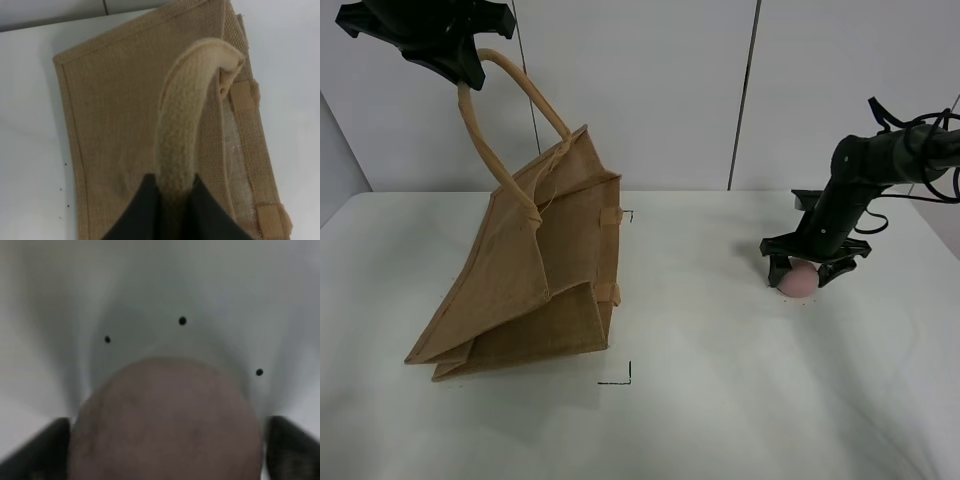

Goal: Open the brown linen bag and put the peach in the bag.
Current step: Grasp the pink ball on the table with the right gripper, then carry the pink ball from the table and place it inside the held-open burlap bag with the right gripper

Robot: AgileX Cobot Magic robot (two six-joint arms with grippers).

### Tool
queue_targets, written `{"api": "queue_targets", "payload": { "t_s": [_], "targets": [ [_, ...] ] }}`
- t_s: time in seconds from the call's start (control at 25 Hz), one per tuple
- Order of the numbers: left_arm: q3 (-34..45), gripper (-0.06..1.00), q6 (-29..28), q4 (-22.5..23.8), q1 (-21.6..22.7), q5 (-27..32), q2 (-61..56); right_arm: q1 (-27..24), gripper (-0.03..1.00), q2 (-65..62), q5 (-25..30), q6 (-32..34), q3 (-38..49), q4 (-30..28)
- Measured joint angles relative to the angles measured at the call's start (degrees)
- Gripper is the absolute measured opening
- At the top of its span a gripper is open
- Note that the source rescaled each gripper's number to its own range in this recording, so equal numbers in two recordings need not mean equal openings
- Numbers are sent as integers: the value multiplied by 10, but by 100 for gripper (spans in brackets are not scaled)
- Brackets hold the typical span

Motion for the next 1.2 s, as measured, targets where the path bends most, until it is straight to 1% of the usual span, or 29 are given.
{"api": "queue_targets", "payload": {
  "t_s": [0.08, 0.12, 0.16, 0.2, 0.24, 0.4, 0.44, 0.52, 0.6, 0.68, 0.76, 0.84, 1.0, 1.12, 1.2],
  "targets": [
    [0, 0, 0, 0, 0, 0, 0, 0, 46, 0, -1, -1, 0, 0],
    [0, 0, 0, 0, 0, 0, 0, 0, 28, -2, -1, -1, 0, 0],
    [0, 0, 0, 0, 0, 0, 0, 0, 13, -6, 0, -1, -1, 0],
    [0, 0, 0, 0, 0, 0, 0, 0, 4, -12, 1, -1, -4, 0],
    [0, 0, 0, 0, 0, 0, 0, 0, 0, -17, 6, -1, -8, 0],
    [0, 0, 0, 0, 0, 0, 0, 0, 0, -56, 31, -6, -48, 12],
    [0, 0, 0, 0, 0, 0, 0, 0, 0, -71, 39, -12, -61, 26],
    [0, 0, 0, 0, 0, 0, 0, 1, 0, -96, 61, -39, -91, 74],
    [0, 0, 0, 0, 0, 0, 0, 10, 0, -115, 81, -83, -118, 117],
    [0, 0, 0, 0, 0, 0, 0, 28, 0, -123, 97, -116, -141, 153],
    [0, 0, 0, 0, 0, 0, -1, 55, 0, -124, 99, -139, -156, 185],
    [0, 0, 0, 0, 0, 1, -5, 89, 0, -124, 92, -155, -158, 205],
    [0, 0, 0, 1, 0, 2, -20, 158, 0, -116, 47, -180, -158, 224],
    [0, 0, 0, 1, 0, 2, -22, 207, 0, -101, 1, -195, -158, 250],
    [0, 0, 0, 1, 0, 2, -21, 239, 0, -86, -37, -216, -158, 275]
  ]
}}
